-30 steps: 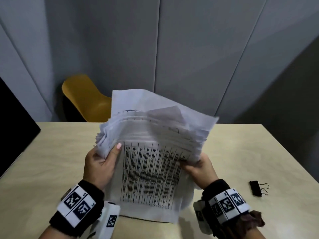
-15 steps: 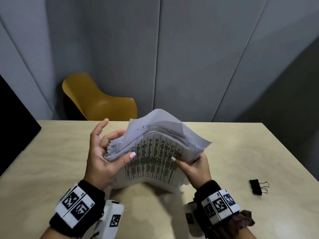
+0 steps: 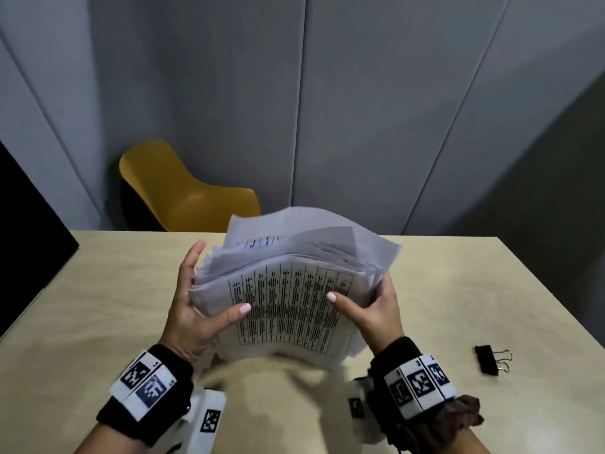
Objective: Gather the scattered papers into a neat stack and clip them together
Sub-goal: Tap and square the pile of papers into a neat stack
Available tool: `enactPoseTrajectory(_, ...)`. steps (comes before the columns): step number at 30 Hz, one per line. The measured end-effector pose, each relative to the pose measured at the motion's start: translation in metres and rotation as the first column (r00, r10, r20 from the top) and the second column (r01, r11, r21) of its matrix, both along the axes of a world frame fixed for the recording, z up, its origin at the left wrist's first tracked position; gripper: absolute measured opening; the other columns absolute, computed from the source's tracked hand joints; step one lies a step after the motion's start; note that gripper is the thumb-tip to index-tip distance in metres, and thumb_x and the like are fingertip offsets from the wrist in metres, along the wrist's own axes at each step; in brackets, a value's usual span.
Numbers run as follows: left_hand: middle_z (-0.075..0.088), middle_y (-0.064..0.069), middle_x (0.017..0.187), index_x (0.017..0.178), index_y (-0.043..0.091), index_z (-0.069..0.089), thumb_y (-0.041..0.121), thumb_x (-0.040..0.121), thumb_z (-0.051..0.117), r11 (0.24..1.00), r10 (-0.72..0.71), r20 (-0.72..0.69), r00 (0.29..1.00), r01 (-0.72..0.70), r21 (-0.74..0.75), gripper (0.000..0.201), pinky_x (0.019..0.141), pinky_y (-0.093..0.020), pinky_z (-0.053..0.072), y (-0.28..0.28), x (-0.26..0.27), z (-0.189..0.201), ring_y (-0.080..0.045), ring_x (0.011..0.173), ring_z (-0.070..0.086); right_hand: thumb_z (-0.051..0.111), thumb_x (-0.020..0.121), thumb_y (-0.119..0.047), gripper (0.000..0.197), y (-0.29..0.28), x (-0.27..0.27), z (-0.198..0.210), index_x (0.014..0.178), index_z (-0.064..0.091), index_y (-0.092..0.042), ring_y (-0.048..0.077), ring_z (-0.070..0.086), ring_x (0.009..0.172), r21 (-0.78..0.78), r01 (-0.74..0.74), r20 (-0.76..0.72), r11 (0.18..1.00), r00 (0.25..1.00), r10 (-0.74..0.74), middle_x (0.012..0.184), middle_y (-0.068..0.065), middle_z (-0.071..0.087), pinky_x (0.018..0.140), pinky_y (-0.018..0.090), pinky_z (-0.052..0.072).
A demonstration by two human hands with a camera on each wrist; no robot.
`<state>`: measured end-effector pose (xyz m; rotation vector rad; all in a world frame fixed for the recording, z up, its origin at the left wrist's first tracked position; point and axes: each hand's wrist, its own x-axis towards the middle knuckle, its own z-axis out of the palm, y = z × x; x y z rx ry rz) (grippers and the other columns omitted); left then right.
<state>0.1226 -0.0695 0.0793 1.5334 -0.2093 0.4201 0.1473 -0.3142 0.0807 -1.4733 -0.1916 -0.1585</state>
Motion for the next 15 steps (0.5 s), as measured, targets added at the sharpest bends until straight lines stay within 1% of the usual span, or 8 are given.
enactPoseTrajectory(1,0.051,0.013,0.124,0.134,0.035,0.031,0.038,0.038,0.091,1.000,-0.004,0.001,1.000,0.004,0.020,0.113,0.089,-0.012,0.047,-0.001,-0.001,0.001,0.006,0.108,0.056,0.080,0.061,0.008,0.058,0.001,-0.001,0.001,0.103,0.050,-0.018,-0.005,0.067,0.084,-0.023,-0.015,0.017,1.000,1.000,0.015,0.088,-0.011,0.073,0.071,0.011,0.051)
enactPoseTrajectory(2,0.053,0.014,0.126,0.131,0.042,0.034,0.045,0.037,0.089,0.999,-0.002,-0.009,1.000,0.002,0.040,0.109,0.093,-0.014,0.046,-0.002,-0.001,0.000,0.003,0.112,0.055,0.083,0.058,-0.002,0.060,0.003,-0.002,0.002,0.105,0.050,-0.019,-0.003,0.067,0.088,-0.058,-0.036,0.031,0.998,0.999,0.038,0.091,-0.016,0.073,0.075,0.013,0.053)
enactPoseTrajectory(4,0.058,0.019,0.120,0.127,0.045,0.037,0.034,0.040,0.087,0.998,0.003,-0.014,1.000,-0.003,0.058,0.101,0.089,-0.010,0.045,-0.005,-0.001,0.000,0.005,0.108,0.057,0.083,0.054,-0.013,0.070,0.007,-0.006,0.005,0.115,0.050,-0.017,0.000,0.065,0.096,-0.095,-0.065,0.062,0.993,0.995,0.071,0.100,-0.017,0.070,0.083,0.017,0.052)
enactPoseTrajectory(6,0.059,0.012,0.113,0.127,0.037,0.036,0.017,0.046,0.087,0.998,0.039,0.020,0.999,-0.040,0.051,0.098,0.081,-0.006,0.046,-0.006,-0.001,-0.001,0.008,0.098,0.061,0.080,0.056,-0.007,0.084,0.007,-0.007,0.006,0.130,0.041,-0.013,-0.001,0.063,0.098,-0.064,-0.022,0.114,0.998,0.993,0.029,0.108,-0.010,0.065,0.084,0.013,0.049)
enactPoseTrajectory(7,0.057,0.010,0.113,0.128,0.033,0.035,0.013,0.048,0.087,0.997,0.065,0.038,0.997,-0.067,0.040,0.098,0.079,-0.005,0.047,-0.006,-0.001,-0.001,0.009,0.096,0.061,0.078,0.057,-0.006,0.090,0.006,-0.008,0.007,0.136,0.035,-0.015,0.002,0.062,0.100,-0.026,0.018,0.133,0.999,0.991,-0.015,0.114,-0.001,0.061,0.085,0.013,0.048)
enactPoseTrajectory(9,0.058,0.019,0.112,0.135,0.022,0.032,0.006,0.050,0.086,0.994,0.095,0.079,0.992,-0.099,0.050,0.102,0.079,-0.004,0.045,-0.004,-0.002,0.001,0.012,0.095,0.058,0.078,0.060,-0.009,0.099,0.005,-0.010,0.012,0.142,0.024,-0.022,0.006,0.060,0.106,0.002,0.103,0.191,0.995,0.976,-0.101,0.124,0.005,0.054,0.086,0.013,0.047)
enactPoseTrajectory(11,0.056,0.035,0.108,0.139,0.009,0.027,-0.003,0.050,0.081,0.990,0.104,0.111,0.988,-0.114,0.085,0.104,0.081,-0.002,0.043,-0.005,-0.002,0.001,0.015,0.095,0.054,0.079,0.062,-0.014,0.104,0.007,-0.010,0.017,0.144,0.016,-0.025,0.007,0.056,0.108,-0.049,0.181,0.296,0.982,0.942,-0.159,0.122,0.006,0.052,0.087,0.011,0.045)
enactPoseTrajectory(15,0.053,0.035,0.106,0.136,0.008,0.026,-0.003,0.053,0.068,0.978,0.168,0.183,0.969,-0.187,0.089,0.094,0.080,-0.002,0.043,-0.011,-0.003,0.003,0.015,0.094,0.053,0.075,0.064,-0.022,0.108,0.014,-0.007,0.023,0.145,0.005,-0.026,0.018,0.046,0.120,-0.131,0.318,0.479,0.939,0.849,-0.221,0.126,0.013,0.046,0.101,0.023,0.037)
